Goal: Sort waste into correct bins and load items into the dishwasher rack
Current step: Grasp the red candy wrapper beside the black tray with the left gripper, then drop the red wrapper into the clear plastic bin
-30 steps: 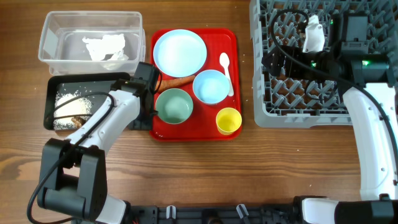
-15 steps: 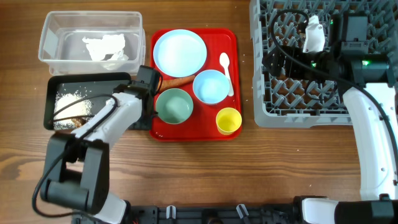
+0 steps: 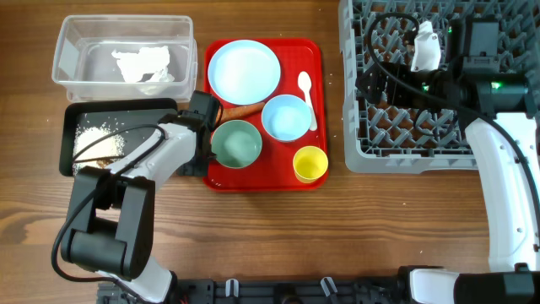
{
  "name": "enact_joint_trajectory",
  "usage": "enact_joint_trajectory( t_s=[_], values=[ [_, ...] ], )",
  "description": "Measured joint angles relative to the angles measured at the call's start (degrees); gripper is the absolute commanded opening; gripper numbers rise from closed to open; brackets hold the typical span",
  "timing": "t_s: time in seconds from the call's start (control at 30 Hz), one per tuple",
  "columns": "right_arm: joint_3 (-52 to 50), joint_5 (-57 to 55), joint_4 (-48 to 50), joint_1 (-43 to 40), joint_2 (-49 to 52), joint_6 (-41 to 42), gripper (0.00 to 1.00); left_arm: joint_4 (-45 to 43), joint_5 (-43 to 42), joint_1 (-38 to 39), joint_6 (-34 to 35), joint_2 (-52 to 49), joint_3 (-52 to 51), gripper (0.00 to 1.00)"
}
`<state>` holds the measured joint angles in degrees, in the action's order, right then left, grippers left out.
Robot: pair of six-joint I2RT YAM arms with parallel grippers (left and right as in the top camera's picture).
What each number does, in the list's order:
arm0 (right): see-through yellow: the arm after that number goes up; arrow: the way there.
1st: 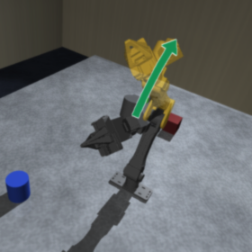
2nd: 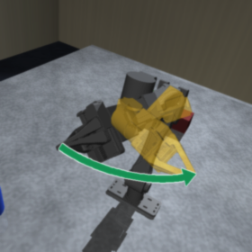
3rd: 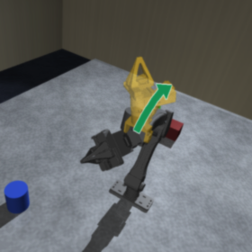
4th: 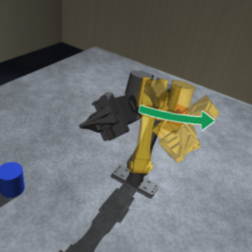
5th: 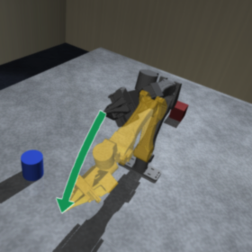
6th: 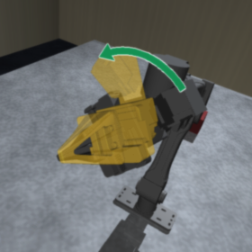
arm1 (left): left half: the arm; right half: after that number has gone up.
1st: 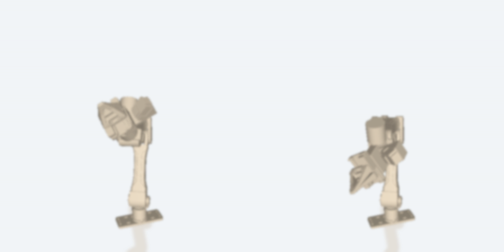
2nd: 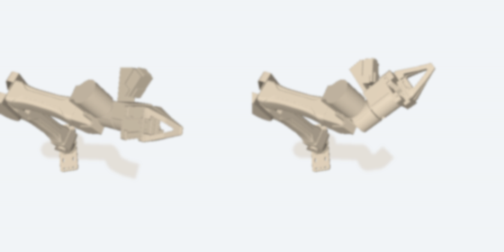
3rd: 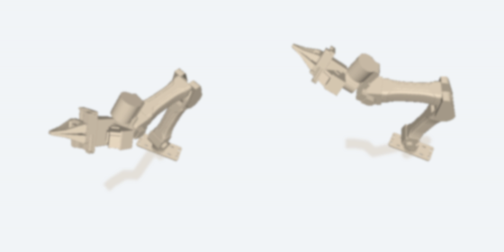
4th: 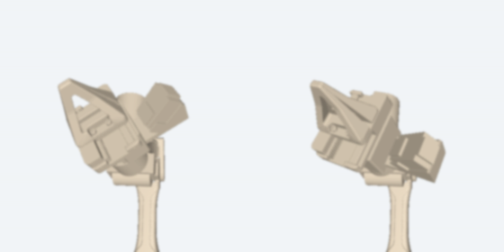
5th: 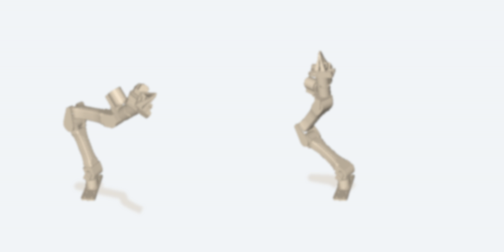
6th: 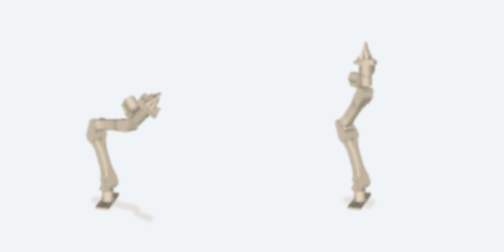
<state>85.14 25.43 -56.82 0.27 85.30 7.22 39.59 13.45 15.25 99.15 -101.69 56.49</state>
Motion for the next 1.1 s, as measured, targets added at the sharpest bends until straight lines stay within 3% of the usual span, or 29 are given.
enact_joint_trajectory(
  t_s=[0.03,0.27,0.47,0.77,1.1],
  values=[
    [0.0,0.0,0.0,0.0,0.0,0.0,1.00,0.0,0.0,0.0,-0.2,0.0,0.0,0.04],
    [0.0,0.0,0.0,0.0,0.0,0.0,1.00,0.6,0.0,0.0,-2.0,0.0,0.0,0.04],
    [0.0,0.0,0.0,0.0,0.0,0.0,1.00,0.8,0.0,0.0,-8.7,2.1,-0.2,0.04],
    [0.0,0.0,0.1,0.0,0.0,0.0,1.00,-1.6,0.0,0.0,-21.2,19.4,0.0,0.04],
    [0.0,0.0,0.1,0.0,0.0,0.0,1.00,-10.3,0.0,-0.2,-35.0,25.1,5.0,0.04]
  ],
)
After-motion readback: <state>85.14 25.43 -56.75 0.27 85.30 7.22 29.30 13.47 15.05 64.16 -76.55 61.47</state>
